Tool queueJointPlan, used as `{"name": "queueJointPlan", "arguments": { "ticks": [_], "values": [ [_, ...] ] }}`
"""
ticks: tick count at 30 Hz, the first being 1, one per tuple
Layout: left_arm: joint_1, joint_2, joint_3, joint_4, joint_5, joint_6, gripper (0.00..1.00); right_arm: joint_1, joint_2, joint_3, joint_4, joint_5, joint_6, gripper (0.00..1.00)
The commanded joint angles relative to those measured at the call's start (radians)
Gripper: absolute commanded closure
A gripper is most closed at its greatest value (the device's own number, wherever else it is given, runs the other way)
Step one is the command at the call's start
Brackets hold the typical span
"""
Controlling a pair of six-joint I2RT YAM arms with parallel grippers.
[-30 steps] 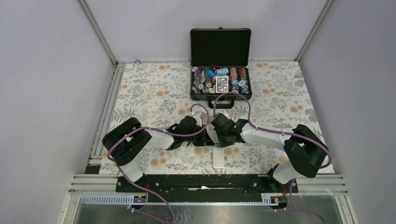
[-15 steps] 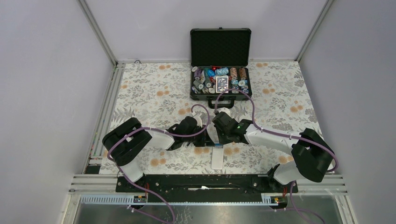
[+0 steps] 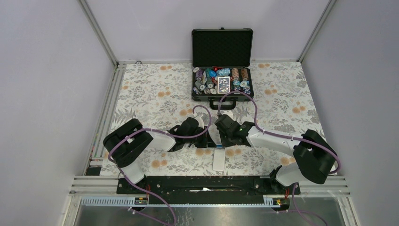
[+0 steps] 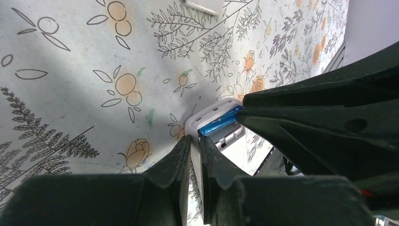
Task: Load the batteries into the remote control
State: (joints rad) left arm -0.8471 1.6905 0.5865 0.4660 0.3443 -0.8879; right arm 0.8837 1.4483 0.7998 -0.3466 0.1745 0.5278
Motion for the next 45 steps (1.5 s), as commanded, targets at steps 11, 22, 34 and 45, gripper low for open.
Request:
{"name": "queueJointPlan", "arguments": {
  "ticks": [11,22,34,45],
  "values": [
    [-0.01,-0.021,-0.008,0.063,0.009,-0.009,0.88,0.009,-0.045,-0.026,-0.002,-0.001,0.052,0.77],
    [-0.013,-0.02,-0.007,0.059,0.006,-0.011,0.88,0.01,-0.099,-0.036,-0.024,0.003,0.079,0.77],
    [-0.014,-0.022,-0.006,0.054,0.002,-0.011,0.88,0.009,-0.083,-0.062,-0.028,-0.011,0.103,0.78],
    [-0.014,-0.022,-0.006,0.053,0.003,-0.011,0.88,0.009,-0.062,-0.049,-0.028,-0.032,0.104,0.8]
  ]
}}
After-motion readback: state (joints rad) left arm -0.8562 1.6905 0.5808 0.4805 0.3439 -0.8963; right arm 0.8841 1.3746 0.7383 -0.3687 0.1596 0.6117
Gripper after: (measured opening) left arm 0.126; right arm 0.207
